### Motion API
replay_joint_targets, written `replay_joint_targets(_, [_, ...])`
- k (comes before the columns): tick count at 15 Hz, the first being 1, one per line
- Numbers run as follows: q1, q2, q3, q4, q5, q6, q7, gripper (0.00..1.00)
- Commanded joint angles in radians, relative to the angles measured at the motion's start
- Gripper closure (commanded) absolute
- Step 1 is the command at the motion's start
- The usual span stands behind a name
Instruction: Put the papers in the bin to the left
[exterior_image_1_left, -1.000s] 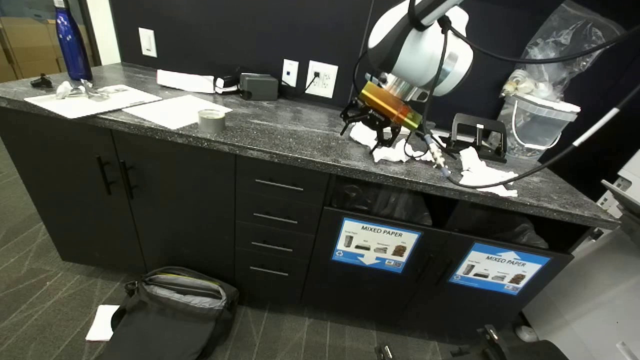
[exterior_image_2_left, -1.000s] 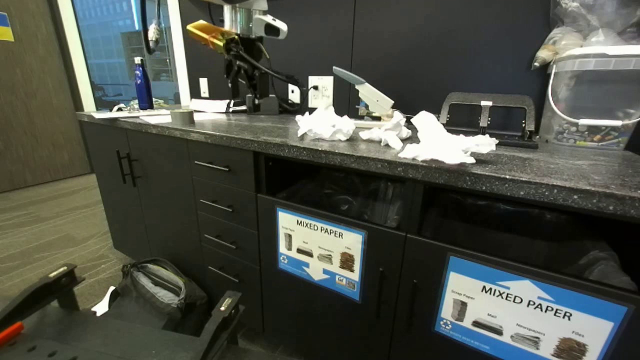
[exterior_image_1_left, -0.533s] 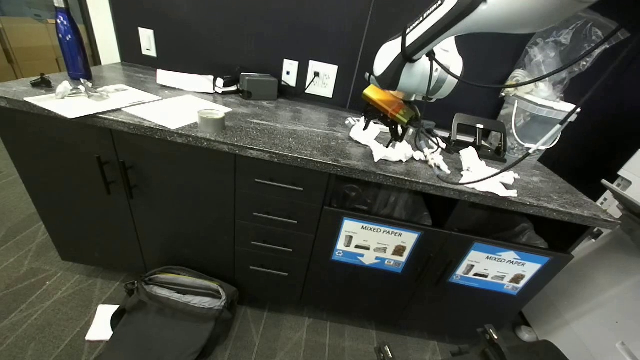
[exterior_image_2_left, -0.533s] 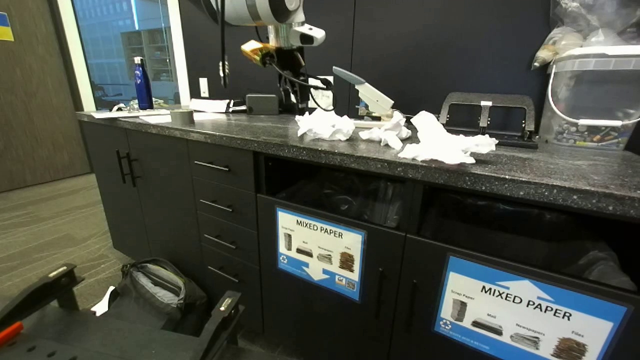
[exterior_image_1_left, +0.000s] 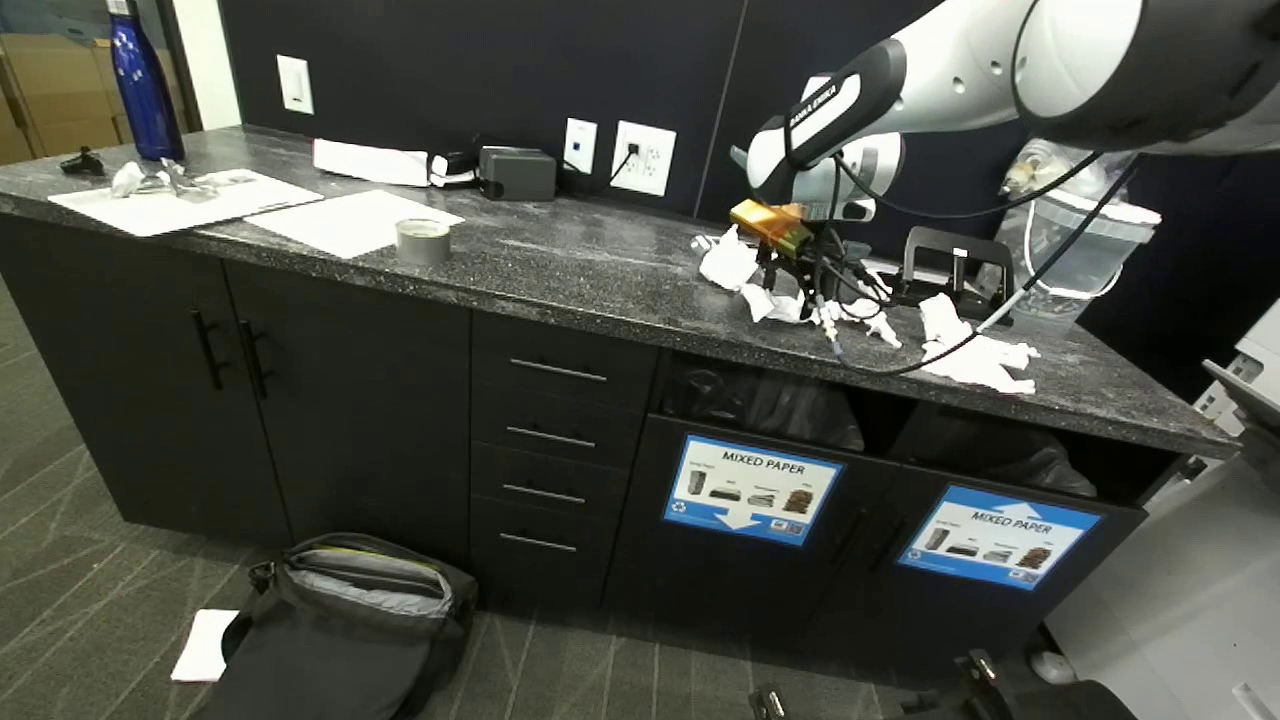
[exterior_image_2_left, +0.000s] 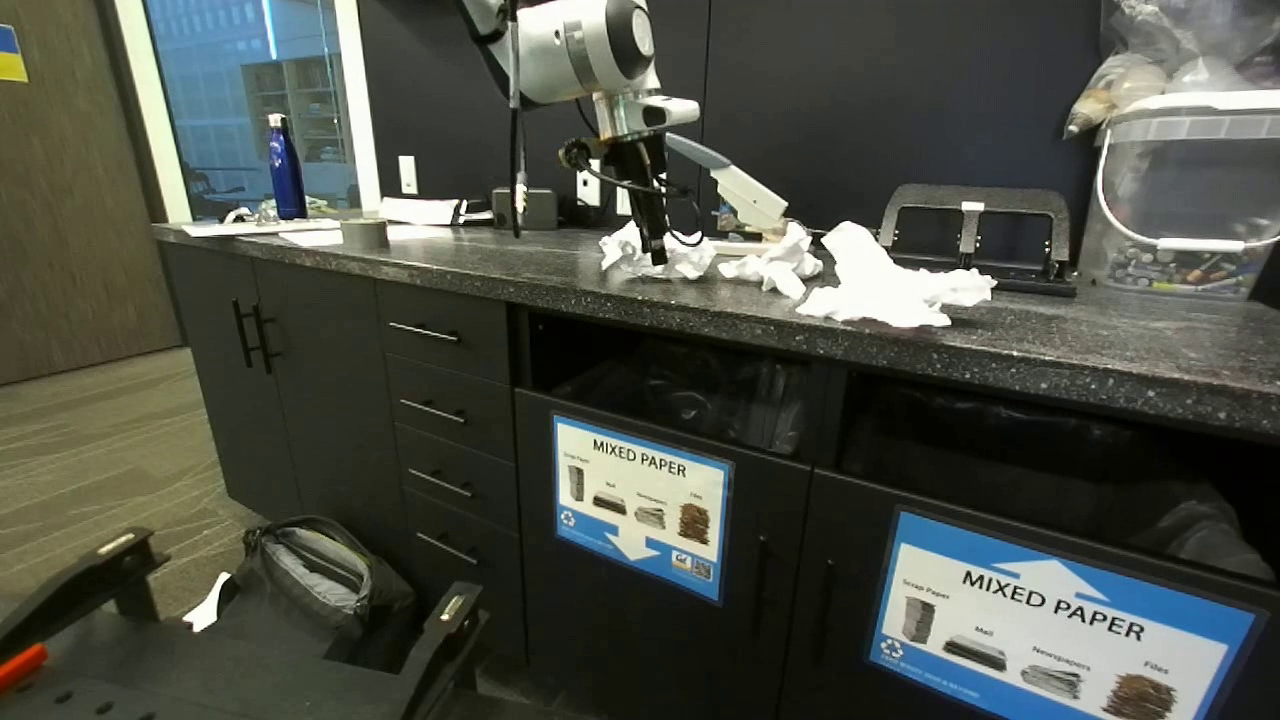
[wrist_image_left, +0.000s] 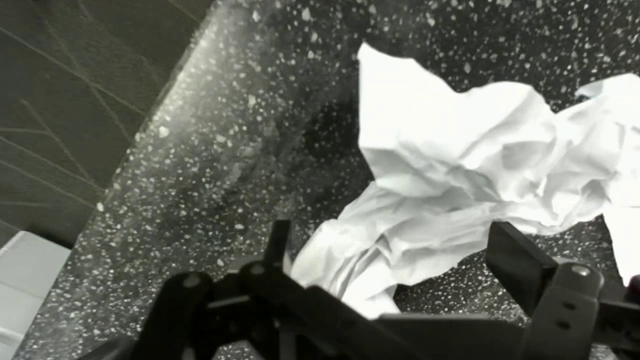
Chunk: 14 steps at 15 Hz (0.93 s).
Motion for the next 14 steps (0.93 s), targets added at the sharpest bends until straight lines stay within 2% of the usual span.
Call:
replay_joint_targets(1, [-0.071, 0.106, 0.052, 0.214, 0.019, -0.158, 0.024, 0.18])
replay_joint_targets(5, [-0.134, 0.159, 0.107, 0.308, 0.043, -0.221, -0.018, 0.51])
replay_joint_targets(9, [-0.171, 0.171, 0.15, 0.315, 0.065, -0.218, -0.078, 0.79])
replay_joint_targets(11, [-0.196, 0.114, 0.192, 0.228, 0.085, -0.166, -0.214, 0.83])
replay_joint_targets(13, [-0.212, 0.043, 0.221, 0.088, 0.122, -0.121, -0.32, 0.87])
replay_joint_targets(14, [-0.223, 0.002, 0.231, 0.031, 0.141, -0.117, -0.378, 0.84])
